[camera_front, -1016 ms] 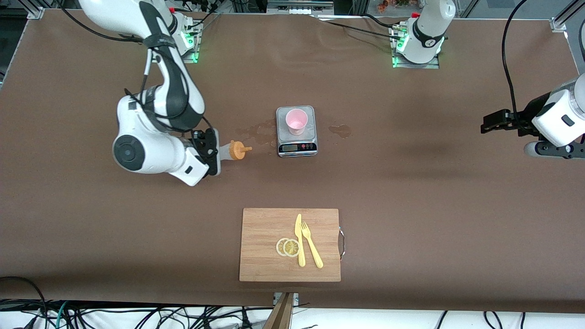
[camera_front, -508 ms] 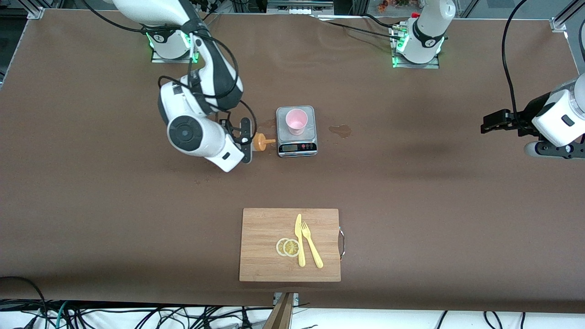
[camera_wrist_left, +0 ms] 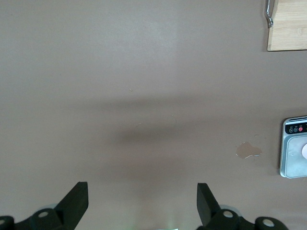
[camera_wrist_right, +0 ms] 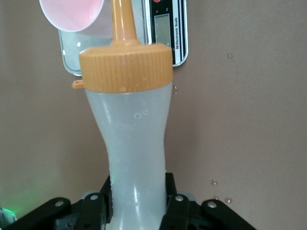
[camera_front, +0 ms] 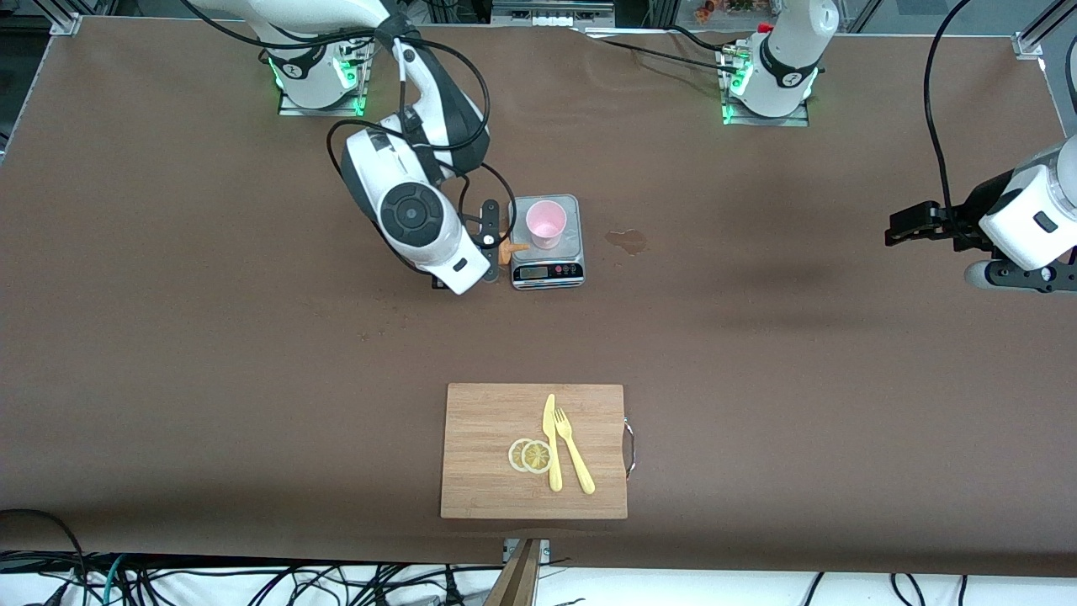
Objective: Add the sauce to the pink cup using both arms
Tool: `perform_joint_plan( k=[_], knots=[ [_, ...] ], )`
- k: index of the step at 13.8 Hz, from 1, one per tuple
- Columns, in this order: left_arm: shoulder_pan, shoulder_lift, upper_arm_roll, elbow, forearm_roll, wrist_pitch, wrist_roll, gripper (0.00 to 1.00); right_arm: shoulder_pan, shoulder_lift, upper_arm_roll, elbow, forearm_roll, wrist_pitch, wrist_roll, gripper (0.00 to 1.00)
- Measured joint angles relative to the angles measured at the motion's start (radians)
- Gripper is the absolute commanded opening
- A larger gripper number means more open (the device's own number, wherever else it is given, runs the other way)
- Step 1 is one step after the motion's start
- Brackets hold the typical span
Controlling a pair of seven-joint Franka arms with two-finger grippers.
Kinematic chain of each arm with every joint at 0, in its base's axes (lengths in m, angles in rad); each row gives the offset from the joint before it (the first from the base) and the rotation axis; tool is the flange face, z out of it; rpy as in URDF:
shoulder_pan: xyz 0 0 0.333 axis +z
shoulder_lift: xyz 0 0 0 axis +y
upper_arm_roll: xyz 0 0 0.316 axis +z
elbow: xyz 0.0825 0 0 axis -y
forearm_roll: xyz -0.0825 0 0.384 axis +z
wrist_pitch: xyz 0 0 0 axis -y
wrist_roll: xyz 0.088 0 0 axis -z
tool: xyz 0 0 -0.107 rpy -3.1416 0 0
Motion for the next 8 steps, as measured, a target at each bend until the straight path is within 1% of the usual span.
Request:
perform_joint_plan(
  k=[2,5,8],
  knots=[
    [0.000,0.000,0.000,0.000,0.000,0.000,0.000,1.00,0.018,0.000,0.003,-0.003,-0.027,-0.010,0.020,0.09],
    [0.000,0.000,0.000,0.000,0.000,0.000,0.000,1.00,0.034,0.000,0.030,-0.004,-0.078,-0.035,0.062,0.10],
    [0.000,0.000,0.000,0.000,0.000,0.000,0.000,1.00,0.046,0.000,0.044,-0.006,-0.094,-0.058,0.085,0.10]
  ],
)
